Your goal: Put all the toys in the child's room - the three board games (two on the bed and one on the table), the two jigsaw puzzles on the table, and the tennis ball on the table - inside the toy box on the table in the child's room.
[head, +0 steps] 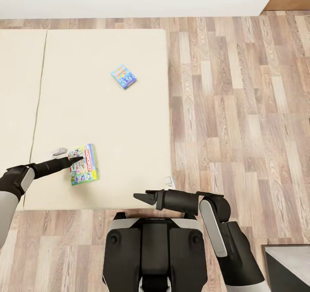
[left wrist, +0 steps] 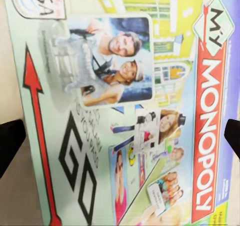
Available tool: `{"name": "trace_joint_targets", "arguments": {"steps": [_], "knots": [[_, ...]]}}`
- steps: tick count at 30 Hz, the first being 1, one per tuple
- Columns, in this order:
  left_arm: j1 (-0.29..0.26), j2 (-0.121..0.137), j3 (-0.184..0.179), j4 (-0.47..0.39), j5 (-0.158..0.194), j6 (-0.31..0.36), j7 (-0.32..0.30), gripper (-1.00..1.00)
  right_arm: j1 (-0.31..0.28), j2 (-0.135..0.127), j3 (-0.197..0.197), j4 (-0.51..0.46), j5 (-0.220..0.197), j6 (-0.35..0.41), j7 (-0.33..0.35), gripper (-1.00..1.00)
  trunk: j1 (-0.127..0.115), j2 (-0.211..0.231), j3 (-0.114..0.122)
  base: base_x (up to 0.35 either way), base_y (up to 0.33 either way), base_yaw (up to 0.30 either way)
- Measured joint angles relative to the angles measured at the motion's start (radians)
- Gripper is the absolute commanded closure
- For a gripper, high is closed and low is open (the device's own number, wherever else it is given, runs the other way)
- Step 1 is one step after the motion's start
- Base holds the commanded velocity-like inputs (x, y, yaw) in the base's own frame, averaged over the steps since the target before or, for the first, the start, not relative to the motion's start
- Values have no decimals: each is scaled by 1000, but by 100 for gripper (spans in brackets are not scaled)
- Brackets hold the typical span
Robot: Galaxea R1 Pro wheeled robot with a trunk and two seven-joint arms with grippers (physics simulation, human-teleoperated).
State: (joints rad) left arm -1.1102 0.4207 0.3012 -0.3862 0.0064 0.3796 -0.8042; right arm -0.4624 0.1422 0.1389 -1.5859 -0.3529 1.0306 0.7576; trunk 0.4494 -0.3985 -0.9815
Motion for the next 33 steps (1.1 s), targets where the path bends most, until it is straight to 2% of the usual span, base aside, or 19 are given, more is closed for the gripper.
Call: {"name": "trace_joint_targets", "arguments": {"steps": [9, 17, 33], "knots": [[0, -13, 0, 0, -1, 0, 0, -100, 0, 0, 0, 0, 0, 0, 0, -100, 0, 0, 0, 0, -201, 0], [0, -14, 0, 0, -1, 0, -1, -100, 0, 0, 0, 0, 0, 1, 0, -100, 0, 0, 0, 0, -206, 0], [0, -15, 0, -1, -1, -1, -2, -100, 0, 0, 0, 0, 0, 1, 0, -100, 0, 0, 0, 0, -119, 0]]}}
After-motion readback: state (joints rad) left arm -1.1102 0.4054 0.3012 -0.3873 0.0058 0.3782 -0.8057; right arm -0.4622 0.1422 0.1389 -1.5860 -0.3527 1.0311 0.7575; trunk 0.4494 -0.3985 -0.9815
